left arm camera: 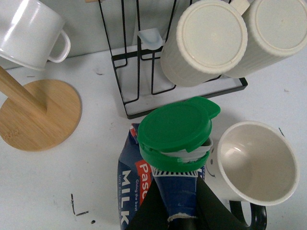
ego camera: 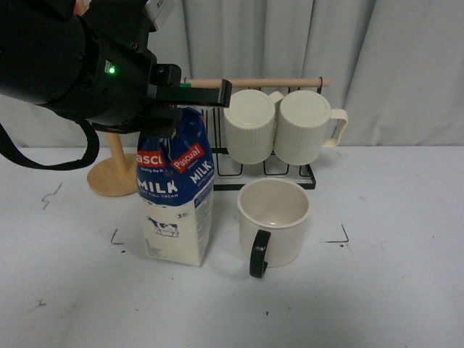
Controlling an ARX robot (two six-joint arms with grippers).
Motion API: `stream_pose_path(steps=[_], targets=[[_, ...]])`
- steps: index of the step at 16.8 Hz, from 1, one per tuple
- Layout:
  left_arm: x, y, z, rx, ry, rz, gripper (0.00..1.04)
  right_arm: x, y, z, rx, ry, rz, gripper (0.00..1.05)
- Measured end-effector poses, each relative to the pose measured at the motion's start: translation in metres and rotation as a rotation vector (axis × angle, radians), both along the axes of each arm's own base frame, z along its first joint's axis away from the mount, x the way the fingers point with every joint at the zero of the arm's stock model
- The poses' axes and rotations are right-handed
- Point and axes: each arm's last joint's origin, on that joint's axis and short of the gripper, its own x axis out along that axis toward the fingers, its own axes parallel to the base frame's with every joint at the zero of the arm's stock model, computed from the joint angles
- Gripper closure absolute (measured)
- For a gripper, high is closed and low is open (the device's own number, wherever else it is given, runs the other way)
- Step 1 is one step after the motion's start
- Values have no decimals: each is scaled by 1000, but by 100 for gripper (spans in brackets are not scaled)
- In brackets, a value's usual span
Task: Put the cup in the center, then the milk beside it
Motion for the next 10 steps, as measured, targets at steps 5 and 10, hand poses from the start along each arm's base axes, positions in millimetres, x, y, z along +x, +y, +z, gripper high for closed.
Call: stream_pose_path(steps=[5,10], targets=[[-1,-7,-2,-23,6,10,100,0,0,0,0,0,0,6],[-1,-11,-7,-30,10,59,100,0,0,0,0,0,0,6]])
